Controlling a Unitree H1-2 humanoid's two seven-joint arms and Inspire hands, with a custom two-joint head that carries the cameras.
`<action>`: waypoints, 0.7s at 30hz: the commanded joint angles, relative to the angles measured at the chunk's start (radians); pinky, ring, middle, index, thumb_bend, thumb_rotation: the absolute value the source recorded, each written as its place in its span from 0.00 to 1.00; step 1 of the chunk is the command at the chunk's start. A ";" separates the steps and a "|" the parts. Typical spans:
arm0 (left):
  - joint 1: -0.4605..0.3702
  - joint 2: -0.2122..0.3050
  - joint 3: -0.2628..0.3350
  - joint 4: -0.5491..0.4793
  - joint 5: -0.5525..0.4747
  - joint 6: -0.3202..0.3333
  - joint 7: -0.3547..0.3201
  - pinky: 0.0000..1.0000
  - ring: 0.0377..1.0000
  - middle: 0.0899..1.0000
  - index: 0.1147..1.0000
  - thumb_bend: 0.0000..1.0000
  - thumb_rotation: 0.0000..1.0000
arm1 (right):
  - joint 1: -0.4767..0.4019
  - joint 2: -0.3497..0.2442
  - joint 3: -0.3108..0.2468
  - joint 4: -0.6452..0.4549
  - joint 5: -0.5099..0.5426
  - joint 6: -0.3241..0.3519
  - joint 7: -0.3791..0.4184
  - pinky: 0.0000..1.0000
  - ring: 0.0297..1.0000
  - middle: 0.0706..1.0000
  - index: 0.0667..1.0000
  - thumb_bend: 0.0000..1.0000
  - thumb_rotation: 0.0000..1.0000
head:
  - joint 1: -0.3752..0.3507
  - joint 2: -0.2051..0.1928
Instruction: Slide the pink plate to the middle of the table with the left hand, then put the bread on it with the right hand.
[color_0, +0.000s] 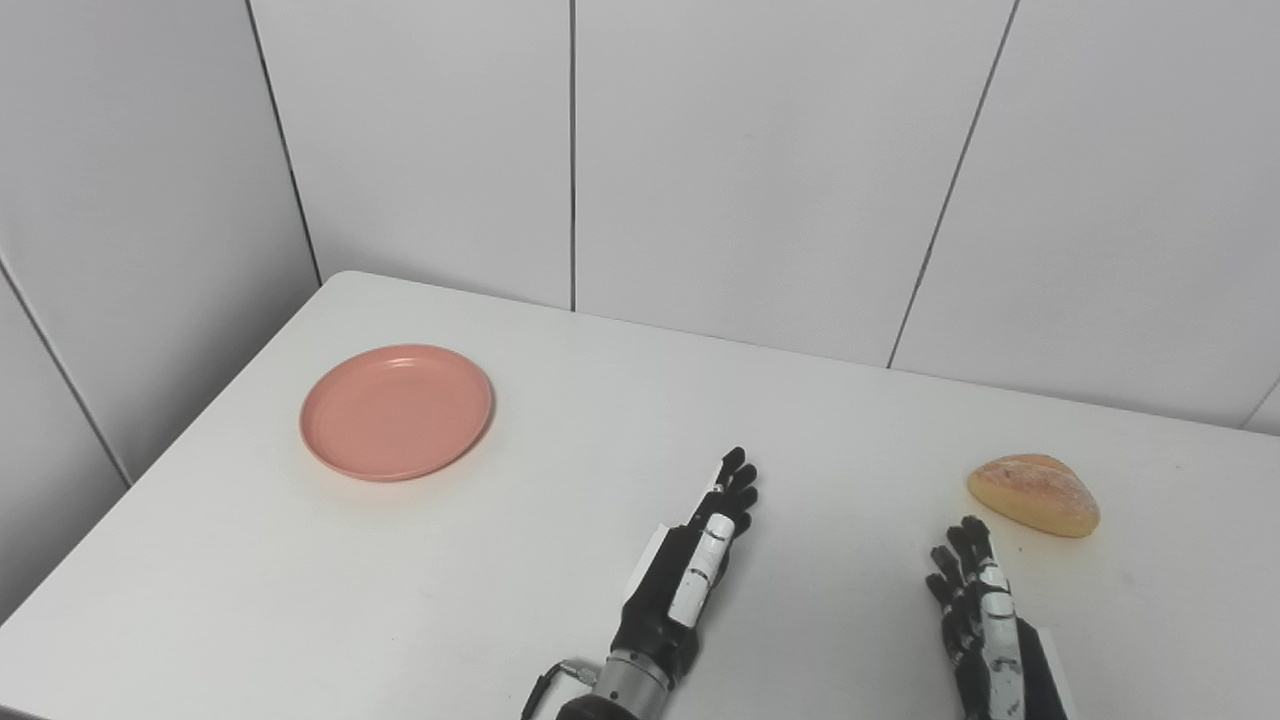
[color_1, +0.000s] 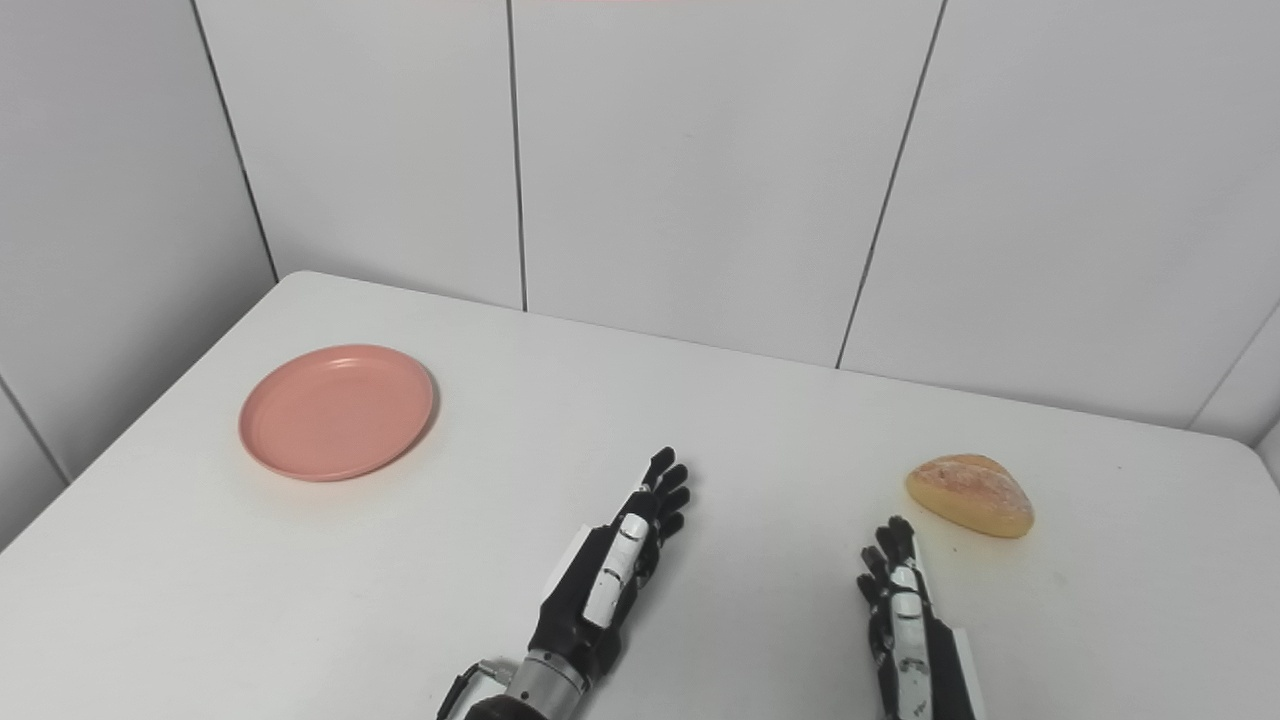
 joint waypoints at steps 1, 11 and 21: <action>0.042 -0.005 -0.007 0.070 0.006 -0.029 0.004 1.00 0.99 1.00 1.00 0.51 1.00 | 0.003 -0.013 -0.009 0.012 0.013 -0.056 0.020 1.00 0.99 1.00 1.00 0.32 1.00 | 0.006 -0.002; 0.042 -0.010 -0.012 0.077 0.018 -0.029 0.014 1.00 0.99 1.00 1.00 0.50 1.00 | 0.007 -0.012 -0.014 0.007 0.020 -0.045 0.024 1.00 0.98 0.99 0.99 0.31 1.00 | -0.001 0.000; 0.038 -0.002 -0.003 0.060 0.008 -0.023 0.010 1.00 1.00 1.00 1.00 0.52 1.00 | 0.004 -0.012 -0.011 0.015 0.012 -0.057 0.026 1.00 0.99 1.00 1.00 0.32 1.00 | -0.002 -0.002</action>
